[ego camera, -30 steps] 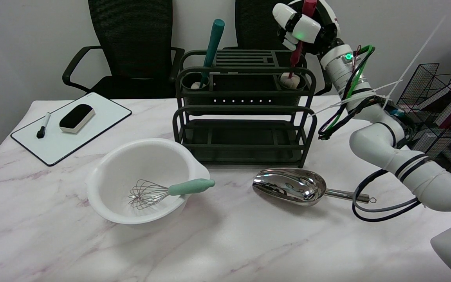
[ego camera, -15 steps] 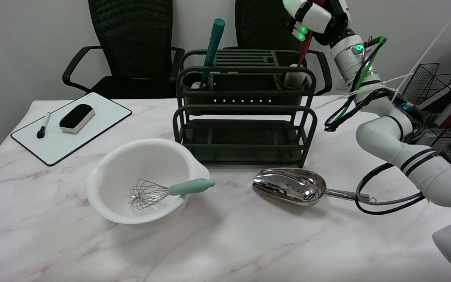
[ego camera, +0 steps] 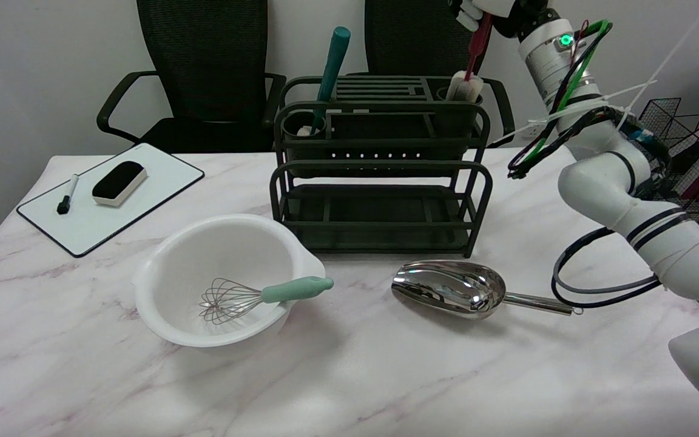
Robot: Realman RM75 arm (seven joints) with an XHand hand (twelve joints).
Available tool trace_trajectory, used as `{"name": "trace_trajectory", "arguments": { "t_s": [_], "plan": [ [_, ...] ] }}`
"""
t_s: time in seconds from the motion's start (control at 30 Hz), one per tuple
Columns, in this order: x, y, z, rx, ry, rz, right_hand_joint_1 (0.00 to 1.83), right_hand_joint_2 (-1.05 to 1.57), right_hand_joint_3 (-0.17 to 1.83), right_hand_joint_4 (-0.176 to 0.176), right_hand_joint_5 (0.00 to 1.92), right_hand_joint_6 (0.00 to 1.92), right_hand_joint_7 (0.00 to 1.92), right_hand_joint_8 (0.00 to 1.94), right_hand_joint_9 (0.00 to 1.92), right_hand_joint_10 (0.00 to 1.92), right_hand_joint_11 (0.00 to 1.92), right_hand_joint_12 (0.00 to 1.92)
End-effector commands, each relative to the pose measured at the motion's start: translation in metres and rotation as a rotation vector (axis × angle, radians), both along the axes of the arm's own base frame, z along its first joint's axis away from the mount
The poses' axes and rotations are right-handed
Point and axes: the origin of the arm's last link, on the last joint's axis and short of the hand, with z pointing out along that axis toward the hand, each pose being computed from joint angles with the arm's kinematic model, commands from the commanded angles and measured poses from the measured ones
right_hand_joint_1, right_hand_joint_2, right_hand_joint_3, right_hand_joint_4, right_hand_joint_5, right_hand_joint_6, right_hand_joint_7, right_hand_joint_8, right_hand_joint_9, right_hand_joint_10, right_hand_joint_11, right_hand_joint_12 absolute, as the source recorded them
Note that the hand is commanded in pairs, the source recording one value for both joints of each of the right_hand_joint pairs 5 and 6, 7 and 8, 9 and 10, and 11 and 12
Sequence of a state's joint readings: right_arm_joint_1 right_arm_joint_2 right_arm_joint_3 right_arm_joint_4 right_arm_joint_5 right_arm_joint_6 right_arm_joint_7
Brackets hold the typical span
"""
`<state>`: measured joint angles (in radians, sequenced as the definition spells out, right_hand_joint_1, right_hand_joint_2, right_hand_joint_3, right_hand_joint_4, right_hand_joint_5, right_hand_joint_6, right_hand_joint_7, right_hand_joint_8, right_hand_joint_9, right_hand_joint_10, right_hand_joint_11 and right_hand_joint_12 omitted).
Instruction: Pick up the pink sponge bottle brush.
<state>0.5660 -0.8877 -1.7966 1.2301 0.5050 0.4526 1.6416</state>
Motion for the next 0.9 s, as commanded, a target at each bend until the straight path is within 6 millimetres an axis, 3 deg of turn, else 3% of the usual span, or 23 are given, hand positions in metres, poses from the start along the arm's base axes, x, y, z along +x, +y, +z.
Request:
{"name": "trace_trajectory", "arguments": {
  "t_s": [0.03, 0.3, 0.53, 0.77, 0.9],
  "plan": [
    [0.02, 0.004, -0.009, 0.035, 0.001, 0.015, 1.03, 0.84, 0.82, 0.0, 1.92, 1.92, 1.92, 1.92, 1.92, 1.92, 1.87, 1.87],
    [0.021, 0.007, -0.009, 0.037, -0.002, 0.019, 1.03, 0.84, 0.82, 0.0, 1.92, 1.92, 1.92, 1.92, 1.92, 1.92, 1.87, 1.87],
    [0.036, 0.015, -0.002, 0.024, -0.003, 0.059, 1.03, 0.85, 0.82, 0.0, 1.92, 1.92, 1.92, 1.92, 1.92, 1.92, 1.87, 1.87],
    [0.054, 0.036, 0.006, 0.006, 0.01, 0.082, 1.02, 0.86, 0.81, 0.0, 1.92, 1.92, 1.92, 1.92, 1.92, 1.92, 1.87, 1.87],
    [0.054, 0.048, 0.011, -0.008, 0.015, 0.069, 1.02, 0.87, 0.81, 0.0, 1.92, 1.92, 1.92, 1.92, 1.92, 1.92, 1.87, 1.87]
  ]
}}
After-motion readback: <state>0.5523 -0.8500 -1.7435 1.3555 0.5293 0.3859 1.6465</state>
